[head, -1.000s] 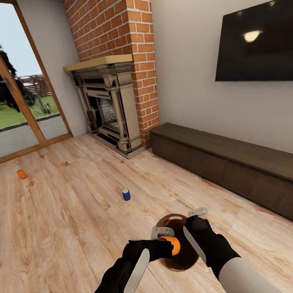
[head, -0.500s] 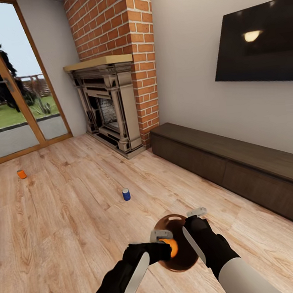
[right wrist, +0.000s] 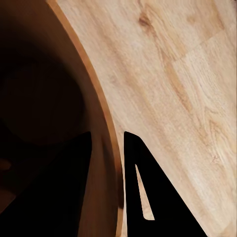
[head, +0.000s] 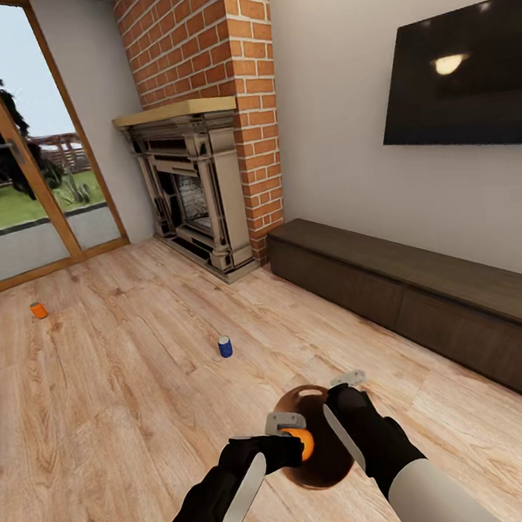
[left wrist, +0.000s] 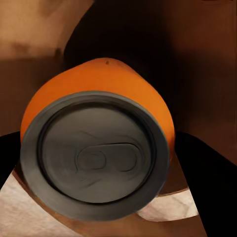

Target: Put the three can of soda from the living room inside the tash can in the kitchen.

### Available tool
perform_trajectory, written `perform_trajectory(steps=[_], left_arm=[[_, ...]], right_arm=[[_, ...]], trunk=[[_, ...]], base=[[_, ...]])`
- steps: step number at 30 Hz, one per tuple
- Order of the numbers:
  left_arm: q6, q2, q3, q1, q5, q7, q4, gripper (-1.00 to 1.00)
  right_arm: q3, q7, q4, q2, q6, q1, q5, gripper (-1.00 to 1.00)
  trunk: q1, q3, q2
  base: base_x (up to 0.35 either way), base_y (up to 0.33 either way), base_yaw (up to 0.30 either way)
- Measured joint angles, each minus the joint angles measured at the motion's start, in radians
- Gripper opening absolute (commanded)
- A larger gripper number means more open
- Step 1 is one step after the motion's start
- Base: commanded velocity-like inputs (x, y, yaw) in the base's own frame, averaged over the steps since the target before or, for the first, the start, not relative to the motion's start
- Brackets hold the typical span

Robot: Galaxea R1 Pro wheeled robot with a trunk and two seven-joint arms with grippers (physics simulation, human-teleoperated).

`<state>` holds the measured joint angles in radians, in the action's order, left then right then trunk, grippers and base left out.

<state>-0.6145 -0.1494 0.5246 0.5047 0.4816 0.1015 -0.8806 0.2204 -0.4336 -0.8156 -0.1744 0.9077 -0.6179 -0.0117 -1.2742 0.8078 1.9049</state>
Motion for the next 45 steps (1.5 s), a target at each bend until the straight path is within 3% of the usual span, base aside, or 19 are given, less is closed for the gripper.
perform_trajectory(steps=[3, 7, 8, 13, 16, 36, 41, 45], left_arm=[[0.002, -0.001, 0.0, 0.0, 0.0, 0.0, 0.001, -1.0], [0.004, -0.001, 0.0, 0.0, 0.0, 0.0, 0.001, -1.0], [0.006, -0.001, 0.0, 0.0, 0.0, 0.0, 0.001, 1.0], [0.019, -0.001, 0.0, 0.0, 0.0, -0.001, 0.002, 1.0], [0.02, -0.001, 0.0, 0.0, 0.001, -0.001, 0.001, 1.0], [0.009, 0.001, 0.0, 0.0, 0.006, 0.001, -0.024, 1.0], [-0.04, 0.007, -0.001, -0.004, 0.006, 0.008, -0.112, 1.0], [-0.096, 0.011, -0.002, -0.007, 0.008, 0.064, -0.225, 1.0]], right_arm=[[0.014, -0.001, 0.001, 0.0, 0.004, 0.0, -0.037, -1.0], [0.078, 0.0, 0.002, 0.0, -0.001, 0.0, -0.103, -1.0], [0.087, -0.001, 0.001, 0.0, 0.001, 0.0, -0.107, -1.0], [0.116, -0.002, 0.001, 0.0, -0.001, 0.0, -0.147, -1.0], [0.118, -0.004, 0.002, 0.0, 0.009, 0.0, -0.132, -1.0], [0.106, -0.007, 0.041, 0.002, 0.009, -0.001, -0.138, -1.0], [0.101, -0.008, 0.089, 0.004, 0.005, -0.017, -0.133, -1.0], [0.099, -0.008, 0.132, 0.006, 0.0, -0.035, -0.135, -1.0]], trunk=[[0.0, 0.0, 0.0], [0.0, 0.0, 0.0], [0.0, 0.0, 0.0], [0.0, 0.0, 0.0], [0.0, 0.0, 0.0], [0.0, 0.0, 0.0], [0.0, 0.0, 0.0], [0.0, 0.0, 0.0]], base=[[0.0, 0.0, 0.0], [0.0, 0.0, 0.0], [0.0, 0.0, 0.0], [0.0, 0.0, 0.0], [0.0, 0.0, 0.0], [0.0, 0.0, 0.0], [0.0, 0.0, 0.0], [0.0, 0.0, 0.0]])
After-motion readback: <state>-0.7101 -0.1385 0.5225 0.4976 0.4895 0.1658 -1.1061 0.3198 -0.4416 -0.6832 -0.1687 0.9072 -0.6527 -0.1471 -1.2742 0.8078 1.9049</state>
